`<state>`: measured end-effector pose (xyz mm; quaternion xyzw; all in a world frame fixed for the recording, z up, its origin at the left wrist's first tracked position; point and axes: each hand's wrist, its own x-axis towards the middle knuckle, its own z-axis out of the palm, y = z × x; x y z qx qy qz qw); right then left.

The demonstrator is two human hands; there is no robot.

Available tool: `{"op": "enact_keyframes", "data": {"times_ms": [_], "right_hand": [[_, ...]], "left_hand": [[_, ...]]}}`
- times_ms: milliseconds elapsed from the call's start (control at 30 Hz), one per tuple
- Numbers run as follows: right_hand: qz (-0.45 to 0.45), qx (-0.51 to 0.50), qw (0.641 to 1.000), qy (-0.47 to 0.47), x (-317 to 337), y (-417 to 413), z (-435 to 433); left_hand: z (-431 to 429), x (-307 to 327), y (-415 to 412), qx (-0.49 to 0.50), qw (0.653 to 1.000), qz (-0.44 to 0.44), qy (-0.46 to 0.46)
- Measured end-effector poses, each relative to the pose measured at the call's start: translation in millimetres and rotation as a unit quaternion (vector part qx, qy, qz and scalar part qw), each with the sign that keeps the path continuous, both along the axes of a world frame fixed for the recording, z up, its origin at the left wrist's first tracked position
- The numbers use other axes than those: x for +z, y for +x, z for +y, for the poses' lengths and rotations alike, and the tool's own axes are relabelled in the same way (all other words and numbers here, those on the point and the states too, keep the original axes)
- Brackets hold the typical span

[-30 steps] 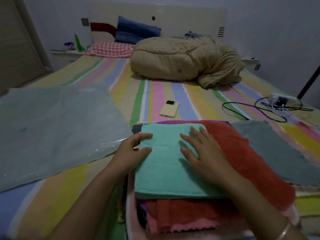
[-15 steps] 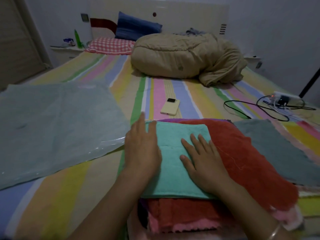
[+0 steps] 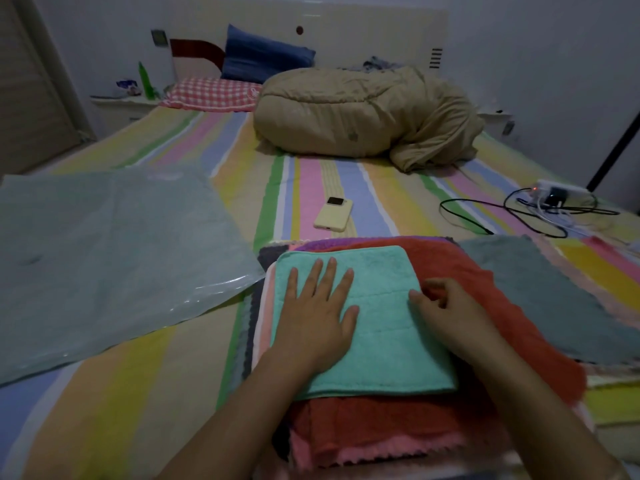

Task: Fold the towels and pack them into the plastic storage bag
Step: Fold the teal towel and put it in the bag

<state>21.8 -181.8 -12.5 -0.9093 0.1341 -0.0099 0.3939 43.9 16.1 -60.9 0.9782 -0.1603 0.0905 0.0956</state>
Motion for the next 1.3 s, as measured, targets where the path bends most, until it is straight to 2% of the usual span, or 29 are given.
{"op": "enact_keyframes", "data": {"times_ms": [133,200,267,300,333,367,433,467,500,533,600,700,800,1033,1100,1133,1233,1300], "right_hand": [[0.074,0.055,0.976,0.199,16.3,-0.1,6.7],[0.066,0.063,0.955,0.283,26.3,-3.9,15.4],[0.051,0.063,0.939,0.335,35.3,-6.3,29.4],[0.036,0.070,0.936,0.344,38.8,-6.2,38.3],[0.006,0.078,0.937,0.340,40.2,-5.3,47.6],[-0.041,0.089,0.946,0.310,38.7,-3.6,55.6],[-0.159,0.126,0.968,0.151,30.7,0.3,69.9],[-0.193,0.148,0.968,0.067,26.1,0.8,77.3],[-0.197,0.170,0.965,0.019,22.2,0.5,85.8],[-0.181,0.196,0.964,-0.003,18.9,-0.4,94.7],[-0.146,0.244,0.957,-0.051,12.9,-3.4,111.3],[-0.138,0.274,0.936,-0.173,2.8,-6.9,128.8],[-0.119,0.266,0.923,-0.250,-2.8,-7.8,138.4],[-0.096,0.236,0.924,-0.284,-16.6,-8.1,144.1],[-0.104,0.241,0.926,-0.272,-17.6,-8.5,144.4],[-0.115,0.235,0.933,-0.247,-16.7,-8.3,143.2],[-0.181,0.129,0.965,-0.140,-10.9,-7.0,130.9],[-0.140,0.069,0.983,-0.093,-5.5,-6.2,118.8]], "left_hand": [[-0.9,-1.5,0.4,0.006,1.000,-0.009,0.006],[-0.7,-2.9,-0.8,0.000,1.000,-0.026,0.000],[2.2,-1.8,-1.3,-0.020,0.996,-0.032,-0.082],[4.8,0.6,-1.3,-0.030,0.980,-0.022,-0.193],[8.1,6.8,-2.4,-0.028,0.942,-0.011,-0.333],[13.0,13.8,-2.6,-0.011,0.882,-0.009,-0.471],[26.5,28.6,-1.3,0.077,0.747,0.002,-0.660],[34.9,34.0,-1.0,0.134,0.694,0.026,-0.707],[45.0,35.8,-1.3,0.185,0.654,0.059,-0.731],[54.4,34.1,-1.5,0.220,0.631,0.101,-0.737],[68.0,30.4,-4.1,0.221,0.609,0.186,-0.739],[72.9,33.2,-12.2,0.193,0.620,0.248,-0.719],[73.3,39.6,-18.4,0.187,0.634,0.240,-0.711],[78.1,36.2,-21.2,0.189,0.758,0.181,-0.598],[79.6,34.7,-21.1,0.211,0.790,0.162,-0.553],[80.4,34.3,-21.7,0.220,0.795,0.164,-0.541],[82.3,37.7,-21.8,0.227,0.797,0.207,-0.520],[83.4,40.4,-17.6,0.218,0.793,0.236,-0.518]]}}
